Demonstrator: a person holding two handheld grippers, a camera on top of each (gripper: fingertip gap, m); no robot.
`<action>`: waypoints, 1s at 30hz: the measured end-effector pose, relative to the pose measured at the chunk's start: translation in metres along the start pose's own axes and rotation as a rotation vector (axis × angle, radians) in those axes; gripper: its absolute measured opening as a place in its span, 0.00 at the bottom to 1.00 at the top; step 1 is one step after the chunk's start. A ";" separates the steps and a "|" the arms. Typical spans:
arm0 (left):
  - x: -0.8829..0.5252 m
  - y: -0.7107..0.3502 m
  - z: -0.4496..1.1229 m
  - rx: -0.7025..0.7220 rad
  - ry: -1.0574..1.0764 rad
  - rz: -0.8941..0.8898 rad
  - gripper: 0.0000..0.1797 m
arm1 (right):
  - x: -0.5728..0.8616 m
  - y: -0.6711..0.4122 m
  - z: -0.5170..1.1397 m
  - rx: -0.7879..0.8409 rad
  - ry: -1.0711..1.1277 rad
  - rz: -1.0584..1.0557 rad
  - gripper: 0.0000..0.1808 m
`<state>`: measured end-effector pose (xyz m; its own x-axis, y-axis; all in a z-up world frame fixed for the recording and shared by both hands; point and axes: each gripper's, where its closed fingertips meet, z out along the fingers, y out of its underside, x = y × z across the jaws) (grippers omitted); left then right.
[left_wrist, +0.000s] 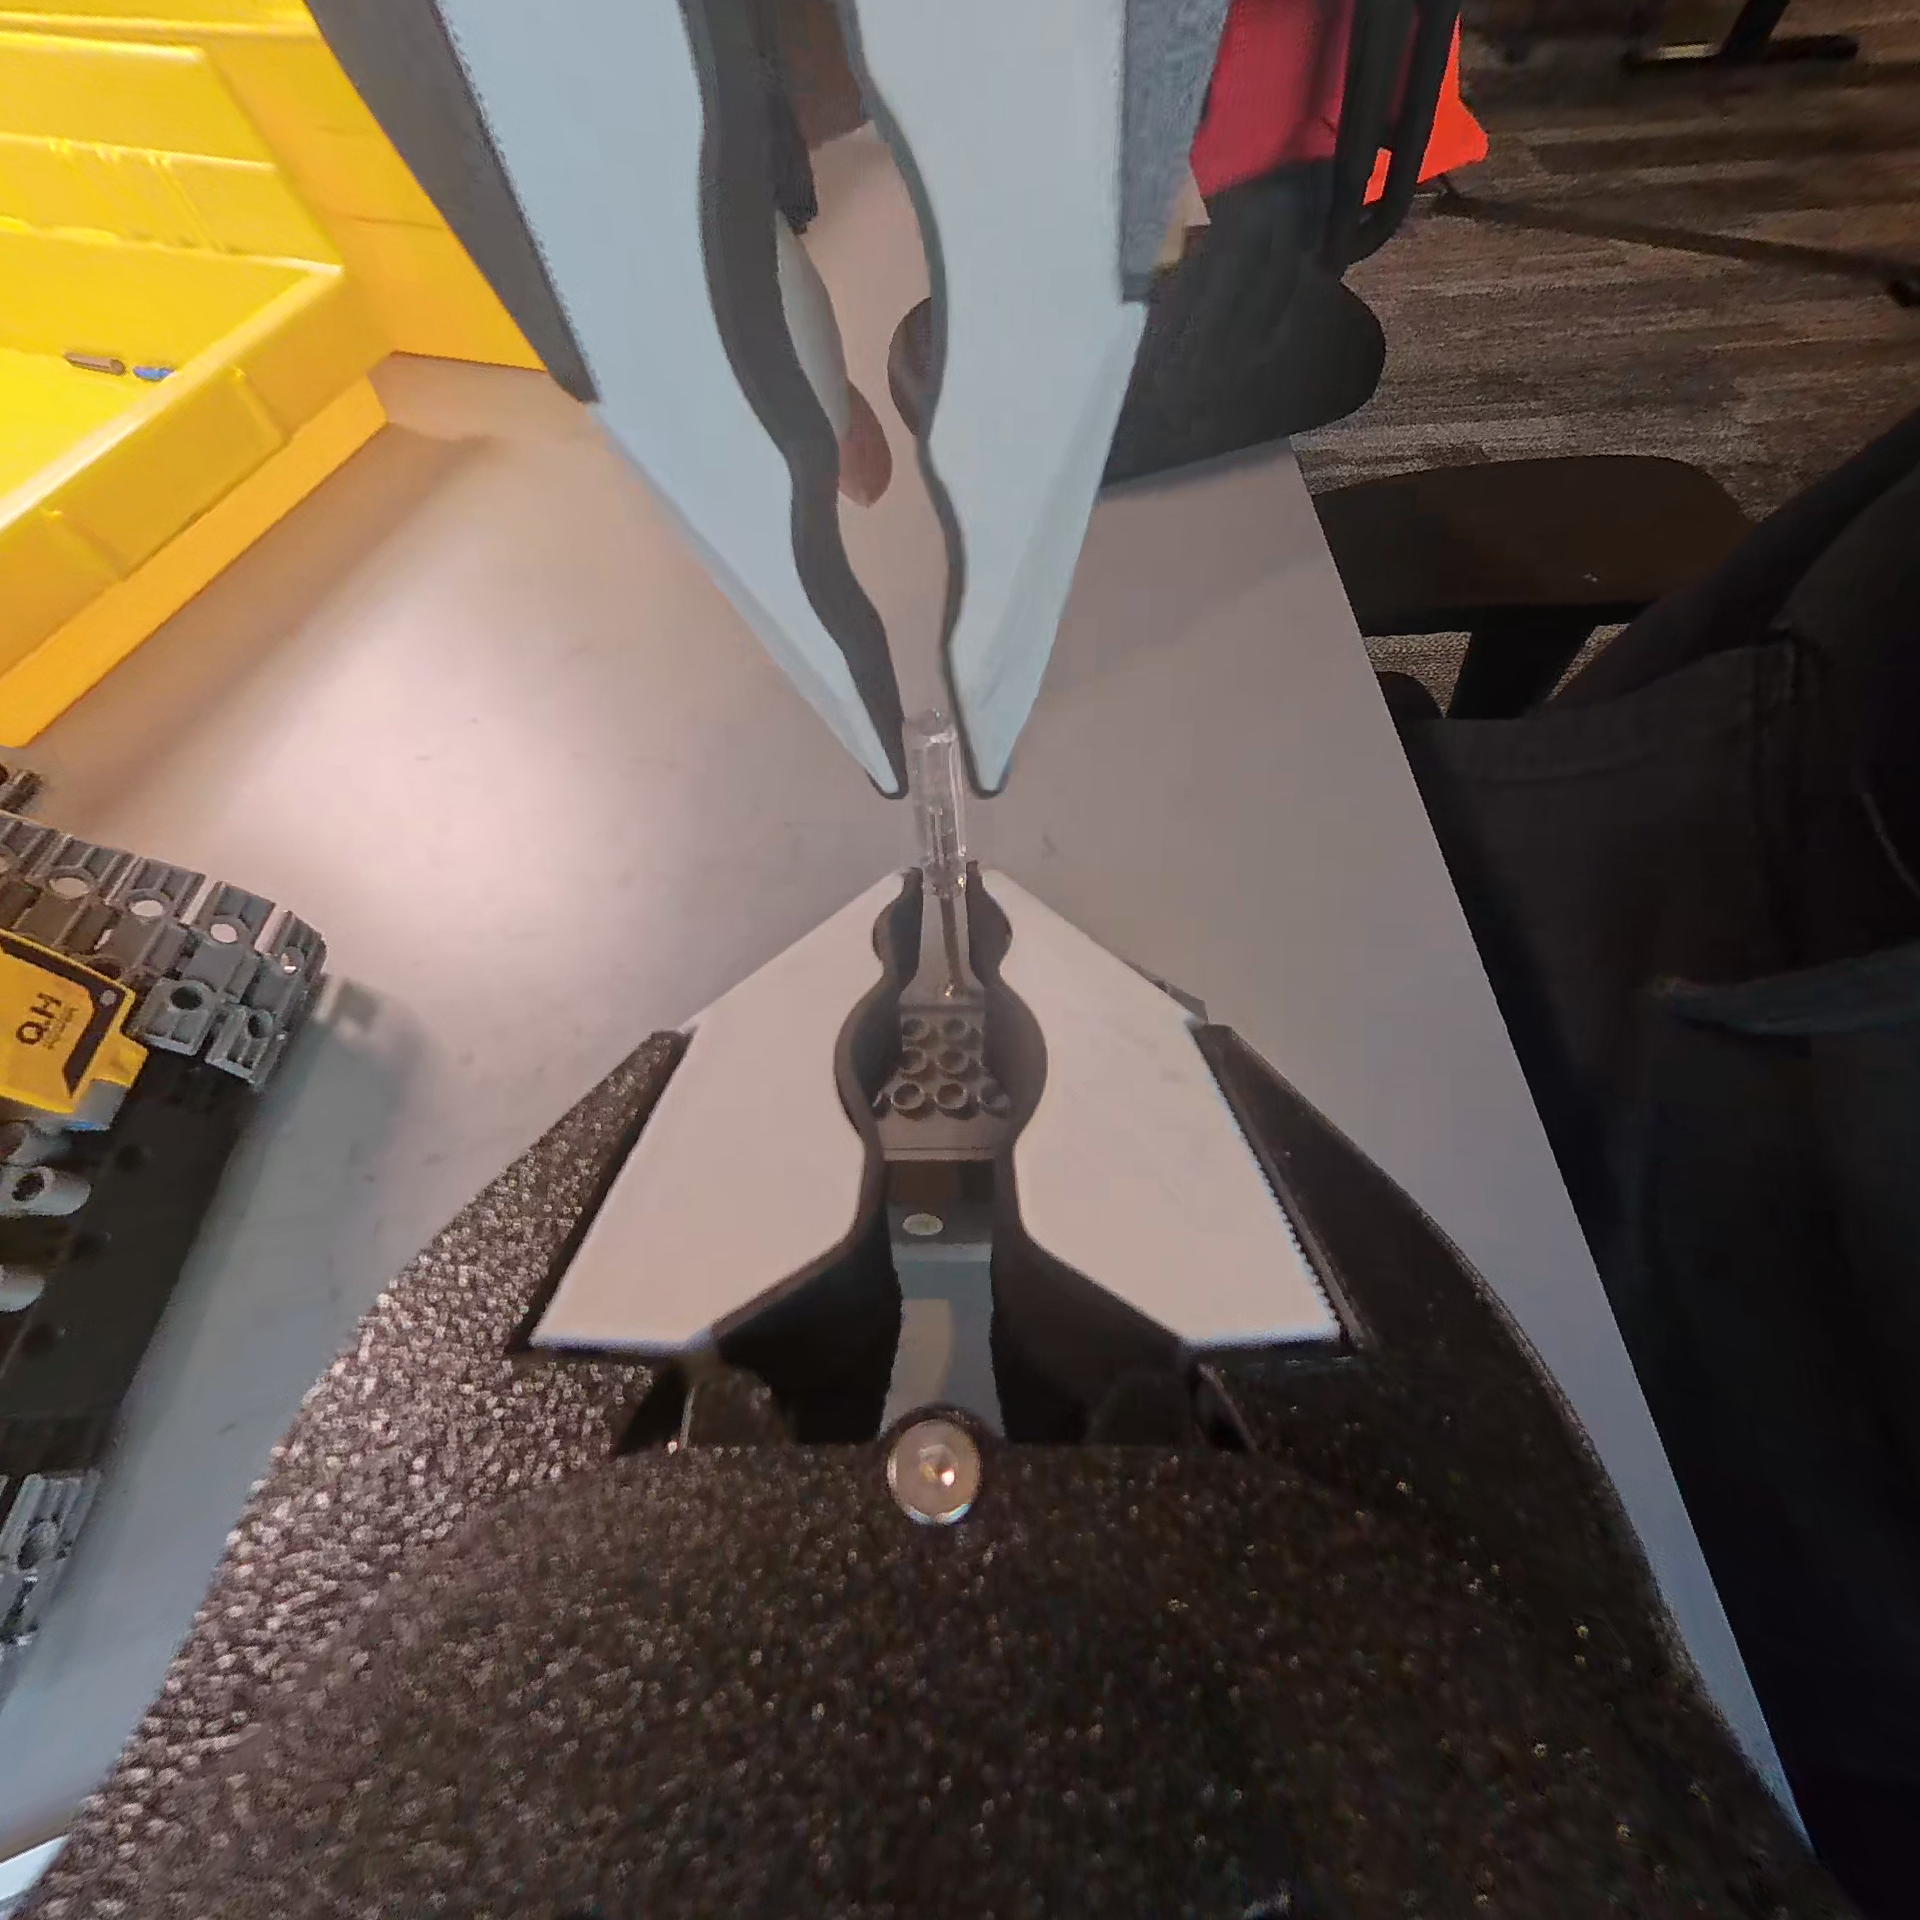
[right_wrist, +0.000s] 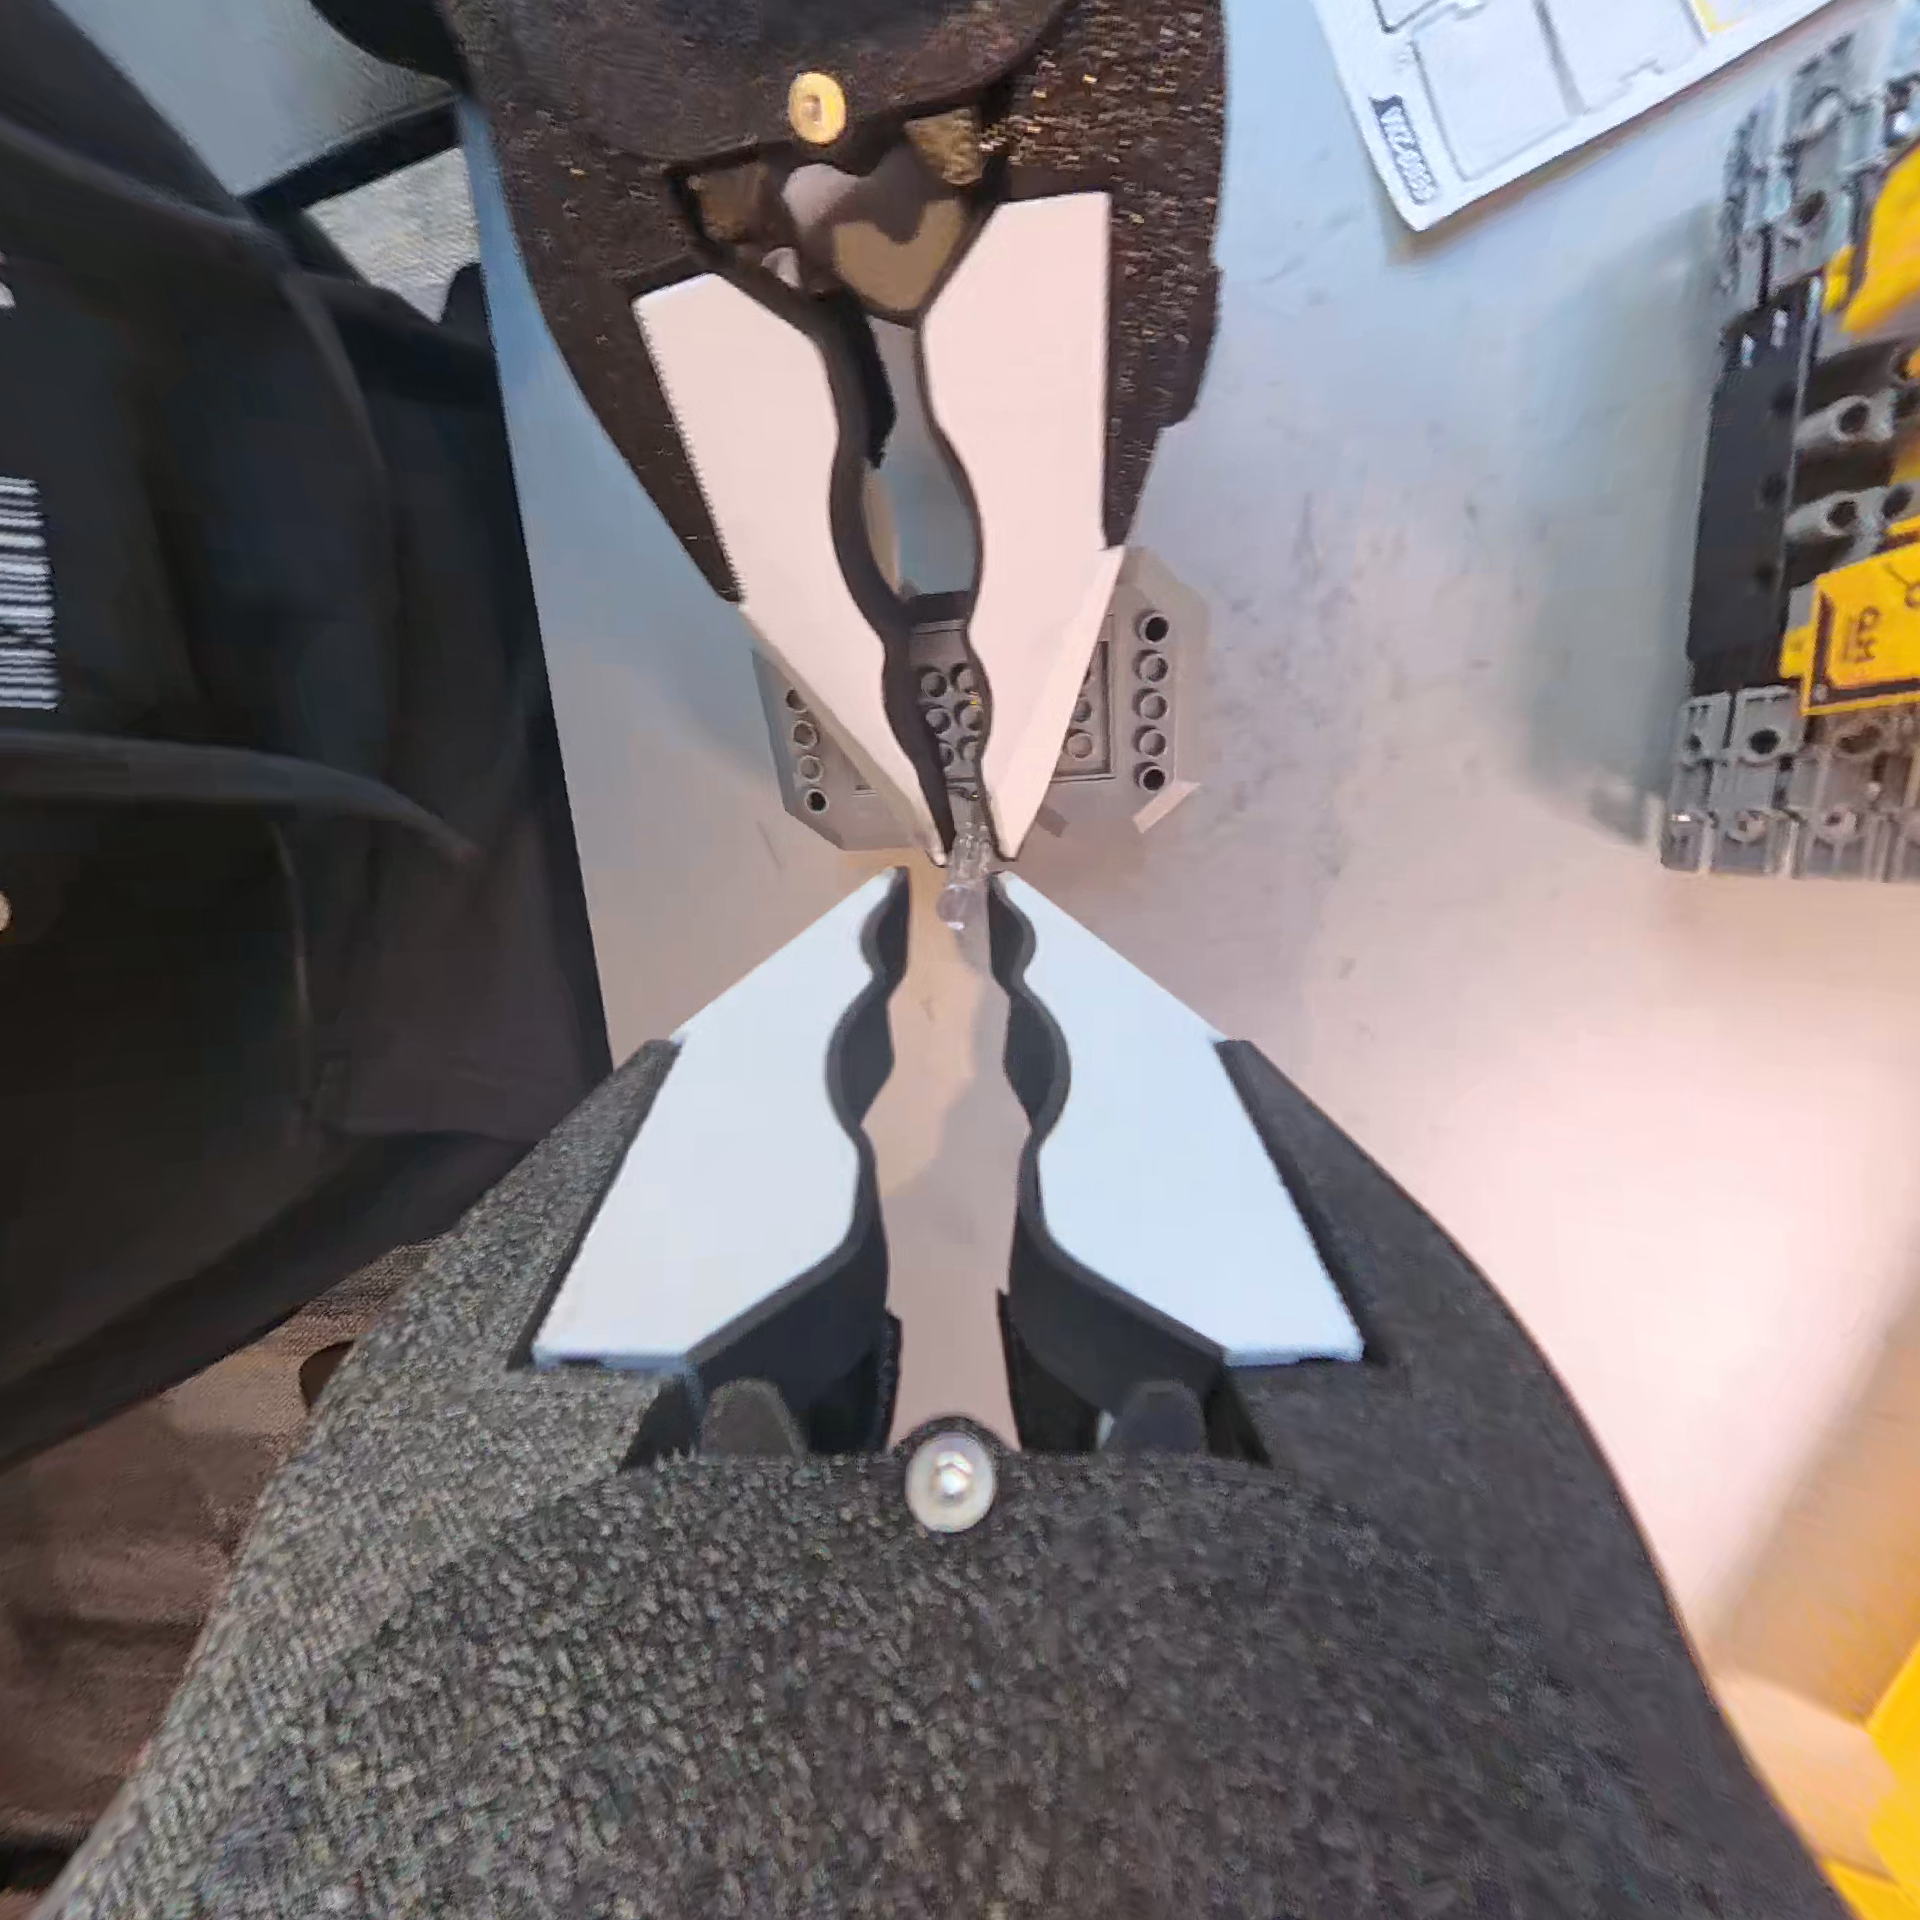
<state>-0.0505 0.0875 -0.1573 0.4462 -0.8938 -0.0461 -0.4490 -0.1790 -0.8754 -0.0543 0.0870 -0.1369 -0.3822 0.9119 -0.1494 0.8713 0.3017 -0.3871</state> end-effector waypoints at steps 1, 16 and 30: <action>0.000 0.000 0.000 0.000 -0.002 -0.001 0.04 | 0.003 0.001 0.001 -0.009 0.017 -0.004 0.05; 0.000 -0.006 -0.009 0.094 0.191 -0.118 0.04 | 0.008 -0.009 0.006 -0.146 0.112 -0.738 0.05; -0.007 -0.008 -0.007 0.127 0.090 -0.144 0.04 | 0.012 -0.011 -0.002 0.028 0.005 0.072 0.05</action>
<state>-0.0556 0.0921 -0.1463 0.4248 -0.8970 0.1221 -0.2819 -0.2592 -0.9238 -0.0679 0.0953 -0.1323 -0.3176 0.9323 -0.1732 0.8873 0.2277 -0.4011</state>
